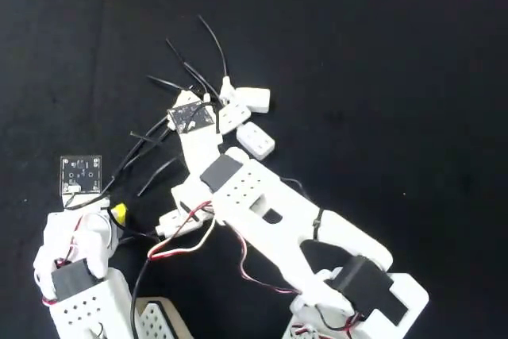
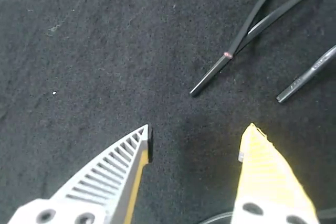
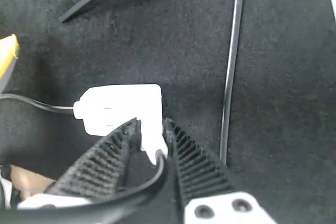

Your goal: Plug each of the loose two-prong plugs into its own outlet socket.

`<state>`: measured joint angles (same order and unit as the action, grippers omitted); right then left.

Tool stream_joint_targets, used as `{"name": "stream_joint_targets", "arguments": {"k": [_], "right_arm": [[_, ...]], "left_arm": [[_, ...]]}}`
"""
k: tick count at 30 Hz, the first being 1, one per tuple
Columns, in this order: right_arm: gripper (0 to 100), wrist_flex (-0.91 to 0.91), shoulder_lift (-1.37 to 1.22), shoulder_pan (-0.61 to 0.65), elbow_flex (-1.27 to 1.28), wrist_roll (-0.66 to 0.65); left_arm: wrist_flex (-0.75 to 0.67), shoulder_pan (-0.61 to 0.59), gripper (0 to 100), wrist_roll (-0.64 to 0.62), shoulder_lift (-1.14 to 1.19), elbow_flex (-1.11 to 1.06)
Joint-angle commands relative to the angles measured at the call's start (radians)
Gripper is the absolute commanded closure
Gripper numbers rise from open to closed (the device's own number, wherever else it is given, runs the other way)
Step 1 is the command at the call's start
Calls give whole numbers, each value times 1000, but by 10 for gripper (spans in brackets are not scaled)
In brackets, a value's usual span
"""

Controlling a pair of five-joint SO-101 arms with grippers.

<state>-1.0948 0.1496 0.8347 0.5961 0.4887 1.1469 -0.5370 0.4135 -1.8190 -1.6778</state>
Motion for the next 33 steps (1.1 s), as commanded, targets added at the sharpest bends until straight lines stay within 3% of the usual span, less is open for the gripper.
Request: {"name": "stream_joint_targets", "arguments": {"k": [1, 9, 13, 33], "right_arm": [[986, -18, -12, 6, 18, -11], [986, 23, -13, 121, 68, -46], [986, 107, -13, 123, 157, -61], [986, 133, -13, 130, 209, -140]], "left_arm": [[-21, 13, 726, 9, -5, -5], [-21, 13, 726, 9, -5, -5], [-21, 13, 726, 9, -3, -5], [-20, 13, 726, 9, -3, -5]]}}
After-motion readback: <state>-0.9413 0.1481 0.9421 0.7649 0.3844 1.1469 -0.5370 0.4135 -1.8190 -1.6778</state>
